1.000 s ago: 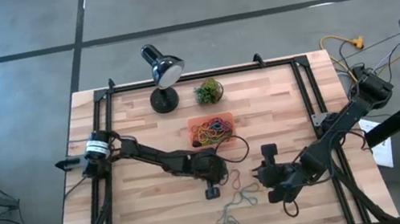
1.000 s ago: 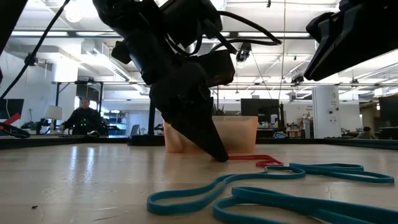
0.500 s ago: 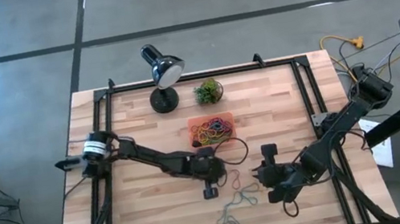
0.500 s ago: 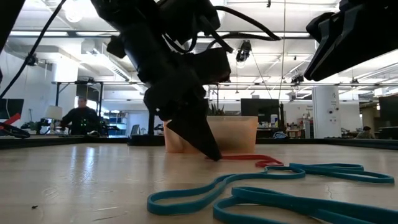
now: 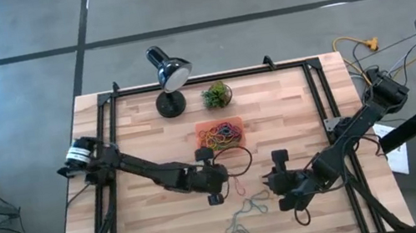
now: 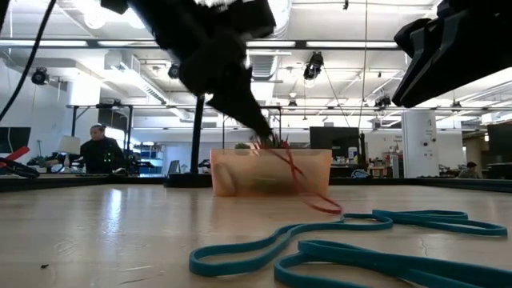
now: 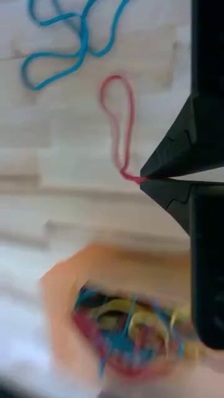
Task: Pick and place rubber bands into bin
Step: Put the red rubber band into the orange bin
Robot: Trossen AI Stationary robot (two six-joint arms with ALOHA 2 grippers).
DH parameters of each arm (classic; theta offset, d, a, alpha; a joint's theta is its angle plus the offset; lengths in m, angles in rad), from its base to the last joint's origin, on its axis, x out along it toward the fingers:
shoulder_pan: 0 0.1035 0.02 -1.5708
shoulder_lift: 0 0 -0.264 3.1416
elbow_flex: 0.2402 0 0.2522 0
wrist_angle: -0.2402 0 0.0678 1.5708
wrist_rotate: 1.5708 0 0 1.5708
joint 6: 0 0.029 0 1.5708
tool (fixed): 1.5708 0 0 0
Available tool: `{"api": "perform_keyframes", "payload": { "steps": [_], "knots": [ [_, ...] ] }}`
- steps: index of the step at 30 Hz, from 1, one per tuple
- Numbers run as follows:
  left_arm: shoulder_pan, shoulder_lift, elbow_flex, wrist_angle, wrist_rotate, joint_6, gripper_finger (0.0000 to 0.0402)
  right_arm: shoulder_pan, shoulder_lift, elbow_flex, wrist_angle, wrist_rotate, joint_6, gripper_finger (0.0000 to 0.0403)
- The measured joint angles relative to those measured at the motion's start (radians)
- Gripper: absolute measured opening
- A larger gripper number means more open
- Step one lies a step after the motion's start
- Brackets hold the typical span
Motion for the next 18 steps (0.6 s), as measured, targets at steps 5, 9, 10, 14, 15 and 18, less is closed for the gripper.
{"api": "perform_keyframes", "payload": {
  "steps": [5,9,10,14,15,18],
  "knots": [
    [-0.045,-0.021,-0.001,0.012,-0.174,0.051,0.0,0.0,0.0,-0.002,-0.002,0.0,0.0,0.0072],
    [-0.071,-0.022,0.001,0.032,-0.311,0.103,0.0,0.0,0.0,-0.002,-0.003,0.0,0.0,0.0067],
    [-0.074,-0.022,0.0,0.051,-0.333,0.122,0.0,0.0,0.0,-0.002,-0.002,0.0,0.0,0.0066],
    [-0.077,-0.022,-0.001,0.111,-0.415,0.185,0.0,0.0,0.0,-0.002,-0.004,0.0,0.0,0.0064],
    [-0.077,-0.022,0.001,0.119,-0.436,0.204,0.0,0.0,0.0,-0.002,-0.004,0.0,0.0,0.0064],
    [-0.073,-0.023,0.01,0.159,-0.494,0.265,0.0,0.0,0.0,-0.002,-0.006,0.0,0.0,0.0063]
  ]
}}
